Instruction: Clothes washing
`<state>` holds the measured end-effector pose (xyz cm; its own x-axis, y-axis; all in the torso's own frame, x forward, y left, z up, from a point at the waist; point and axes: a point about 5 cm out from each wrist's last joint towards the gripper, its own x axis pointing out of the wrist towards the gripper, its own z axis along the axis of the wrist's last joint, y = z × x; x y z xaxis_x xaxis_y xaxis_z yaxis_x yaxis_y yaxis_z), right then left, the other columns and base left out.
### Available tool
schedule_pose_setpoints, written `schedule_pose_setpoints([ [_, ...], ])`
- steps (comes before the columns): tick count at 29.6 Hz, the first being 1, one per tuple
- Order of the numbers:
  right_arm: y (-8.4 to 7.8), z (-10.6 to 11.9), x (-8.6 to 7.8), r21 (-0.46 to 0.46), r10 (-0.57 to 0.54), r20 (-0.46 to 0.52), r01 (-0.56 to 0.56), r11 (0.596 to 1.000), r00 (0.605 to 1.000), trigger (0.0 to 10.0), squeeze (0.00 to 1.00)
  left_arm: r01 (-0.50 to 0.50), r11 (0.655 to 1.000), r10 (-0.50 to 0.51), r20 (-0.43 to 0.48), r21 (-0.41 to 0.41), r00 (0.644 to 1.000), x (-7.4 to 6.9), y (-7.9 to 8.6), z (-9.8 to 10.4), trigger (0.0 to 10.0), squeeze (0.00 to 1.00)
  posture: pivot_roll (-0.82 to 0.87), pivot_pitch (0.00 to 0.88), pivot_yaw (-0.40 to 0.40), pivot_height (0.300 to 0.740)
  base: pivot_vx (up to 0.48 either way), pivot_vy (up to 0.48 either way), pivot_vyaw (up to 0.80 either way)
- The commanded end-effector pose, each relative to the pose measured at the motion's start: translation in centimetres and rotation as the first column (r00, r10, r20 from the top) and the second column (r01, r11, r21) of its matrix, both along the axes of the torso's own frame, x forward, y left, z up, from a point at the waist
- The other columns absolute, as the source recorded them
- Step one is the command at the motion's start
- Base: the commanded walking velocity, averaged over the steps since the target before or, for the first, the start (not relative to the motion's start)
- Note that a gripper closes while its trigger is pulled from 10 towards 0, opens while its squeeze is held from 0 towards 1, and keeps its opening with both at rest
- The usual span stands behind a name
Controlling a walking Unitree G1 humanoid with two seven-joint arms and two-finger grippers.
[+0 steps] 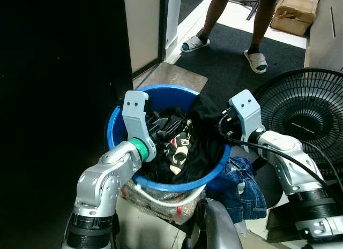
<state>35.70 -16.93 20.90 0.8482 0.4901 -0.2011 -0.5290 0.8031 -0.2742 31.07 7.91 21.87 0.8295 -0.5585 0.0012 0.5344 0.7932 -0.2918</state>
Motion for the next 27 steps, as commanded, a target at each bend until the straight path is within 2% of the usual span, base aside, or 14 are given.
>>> schedule_pose_setpoints([
  [1,0.1,-0.3,-0.3,0.009,0.022,-0.011,-0.022,1.0,1.0,0.0,0.0,0.013,1.0,-0.013,0.004,-0.02,1.0,-0.3,-0.2,0.4,10.0,0.0,0.06,0.241,-0.012,0.561,0.0,0.0,0.0],
  [7,0.2,0.3,-0.3,0.041,0.021,0.007,-0.022,0.999,1.0,0.0,0.0,0.025,0.999,-0.024,0.016,-0.038,1.0,-0.4,-0.3,1.1,10.0,0.0,0.06,0.242,-0.009,0.561,0.0,0.0,0.0],
  [8,0.3,0.4,-0.3,0.046,0.026,0.021,-0.027,0.999,0.999,10.0,0.0,0.027,0.999,-0.026,0.018,-0.038,0.999,-0.4,-0.3,1.2,10.0,0.0,0.06,0.242,-0.009,0.561,0.0,0.0,0.0],
  [12,0.4,0.3,-0.4,0.031,0.03,0.029,-0.031,0.999,0.999,10.0,0.0,0.031,0.999,-0.031,0.015,-0.036,0.999,-0.5,-0.5,1.1,10.0,0.0,0.06,0.244,-0.009,0.561,0.0,0.0,0.0],
  [13,0.3,0.0,-0.4,0.026,0.021,0.019,-0.022,0.999,1.0,10.0,1.0,0.033,0.999,-0.033,0.013,-0.036,0.999,-0.5,-0.5,1.1,10.0,0.0,0.06,0.243,-0.009,0.561,0.0,0.0,0.0],
  [19,0.3,0.0,-0.4,0.041,0.021,0.011,-0.022,0.999,1.0,10.0,1.0,0.035,0.999,-0.034,0.007,-0.035,0.999,-0.5,-0.5,1.0,10.0,0.0,0.07,0.244,-0.009,0.561,0.0,0.0,0.0],
  [21,0.5,0.6,-0.3,0.071,0.029,0.021,-0.031,0.997,0.999,10.0,1.0,0.038,0.999,-0.038,0.004,-0.037,0.999,-0.6,-0.6,1.0,10.0,0.0,0.07,0.243,-0.01,0.561,0.0,0.0,0.0],
  [26,0.4,1.1,-0.2,0.079,0.019,0.031,-0.022,0.997,0.999,10.0,1.0,0.04,0.998,-0.04,0.004,-0.039,0.999,-0.6,-0.6,1.1,10.0,0.0,0.07,0.243,-0.012,0.561,0.0,0.0,0.0],
  [27,0.4,1.2,-0.2,0.075,0.019,0.031,-0.021,0.997,0.999,10.0,0.62,0.04,0.998,-0.04,0.004,-0.04,0.999,-0.6,-0.6,1.1,10.0,0.0,0.06,0.243,-0.012,0.561,0.0,0.0,0.0],
])
